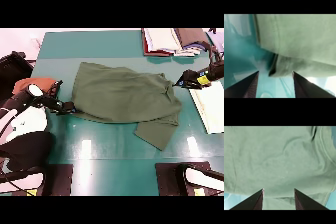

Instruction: Fold the shirts.

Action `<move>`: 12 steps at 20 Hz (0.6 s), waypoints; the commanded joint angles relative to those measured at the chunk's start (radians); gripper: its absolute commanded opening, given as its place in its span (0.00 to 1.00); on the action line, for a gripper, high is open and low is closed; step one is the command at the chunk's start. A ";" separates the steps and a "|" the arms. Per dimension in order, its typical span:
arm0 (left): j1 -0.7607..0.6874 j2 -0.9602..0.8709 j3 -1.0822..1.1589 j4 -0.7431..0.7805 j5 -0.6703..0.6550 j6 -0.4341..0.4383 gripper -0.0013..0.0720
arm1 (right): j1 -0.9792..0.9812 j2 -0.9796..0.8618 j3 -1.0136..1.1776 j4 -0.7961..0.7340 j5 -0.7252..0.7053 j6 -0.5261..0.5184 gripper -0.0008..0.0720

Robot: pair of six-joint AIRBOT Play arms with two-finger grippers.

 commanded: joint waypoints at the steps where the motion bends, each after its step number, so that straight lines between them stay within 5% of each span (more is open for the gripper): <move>1: -0.059 -0.006 -0.019 -0.018 0.036 0.003 0.68 | -0.001 0.042 -0.062 -0.001 -0.021 -0.002 0.61; 2: -0.064 -0.006 -0.019 -0.022 0.015 0.002 0.64 | -0.004 0.051 -0.074 -0.005 -0.021 -0.004 0.61; 4: -0.063 -0.002 -0.016 -0.021 -0.029 0.003 0.08 | -0.037 0.078 -0.122 -0.008 -0.016 -0.008 0.61; 9: -0.063 0.067 0.061 0.010 -0.097 0.010 0.05 | -0.233 0.154 -0.366 -0.009 -0.010 -0.049 0.62; 12: -0.063 0.132 0.081 0.009 -0.095 0.010 0.05 | -0.371 0.152 -0.515 -0.006 -0.022 -0.076 0.73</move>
